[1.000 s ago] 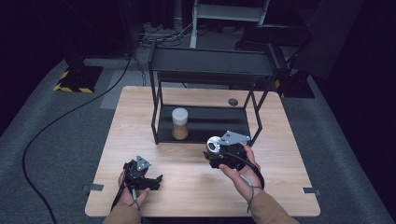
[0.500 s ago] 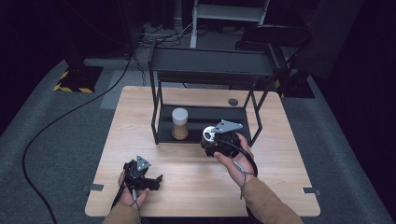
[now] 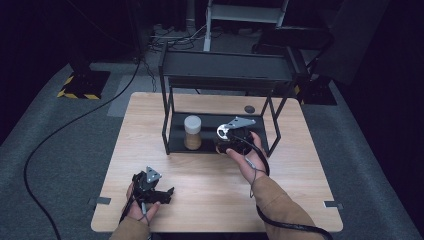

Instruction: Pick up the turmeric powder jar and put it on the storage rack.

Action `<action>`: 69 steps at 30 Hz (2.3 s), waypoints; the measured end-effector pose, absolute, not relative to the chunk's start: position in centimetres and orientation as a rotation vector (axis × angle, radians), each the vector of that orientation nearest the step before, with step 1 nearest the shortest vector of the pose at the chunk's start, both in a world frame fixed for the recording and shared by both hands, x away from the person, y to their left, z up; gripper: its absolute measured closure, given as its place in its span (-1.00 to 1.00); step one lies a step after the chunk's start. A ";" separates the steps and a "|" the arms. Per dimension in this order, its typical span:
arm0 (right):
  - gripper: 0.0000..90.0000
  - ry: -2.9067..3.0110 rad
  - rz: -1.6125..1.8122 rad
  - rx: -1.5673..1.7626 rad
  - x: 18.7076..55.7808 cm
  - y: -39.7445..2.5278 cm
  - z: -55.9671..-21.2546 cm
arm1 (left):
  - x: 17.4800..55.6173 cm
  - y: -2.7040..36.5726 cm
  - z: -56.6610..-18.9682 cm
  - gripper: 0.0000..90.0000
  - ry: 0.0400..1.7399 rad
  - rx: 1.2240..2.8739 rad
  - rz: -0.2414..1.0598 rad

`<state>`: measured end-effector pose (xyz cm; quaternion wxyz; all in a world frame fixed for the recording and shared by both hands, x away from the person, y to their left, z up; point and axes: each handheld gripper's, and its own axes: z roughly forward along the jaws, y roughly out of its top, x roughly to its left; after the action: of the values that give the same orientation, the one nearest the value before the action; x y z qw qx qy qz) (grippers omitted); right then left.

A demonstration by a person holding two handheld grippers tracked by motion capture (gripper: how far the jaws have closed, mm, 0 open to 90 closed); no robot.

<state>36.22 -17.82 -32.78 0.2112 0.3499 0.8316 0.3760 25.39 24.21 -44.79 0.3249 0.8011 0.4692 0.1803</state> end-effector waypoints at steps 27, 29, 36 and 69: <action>-0.29 2.310 1.011 1.069 40.8 -14.9 -37.1 | 25.4 24.2 -44.8 -0.99 1.232 2.099 0.472; -0.29 2.309 1.011 1.081 41.0 -14.9 -37.3 | 25.4 24.2 -44.8 -0.99 1.231 2.099 0.473; -0.29 2.297 1.019 1.110 41.4 -14.9 -38.0 | 25.4 24.2 -44.8 -0.99 1.232 2.099 0.473; -0.78 2.206 1.110 1.134 38.7 -16.8 -34.7 | 25.4 24.2 -44.8 -0.99 1.228 2.099 0.473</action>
<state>38.66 -16.82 -34.74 0.2103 0.4079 0.7937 0.3994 25.43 24.18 -44.83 0.3260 0.8009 0.4687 0.1806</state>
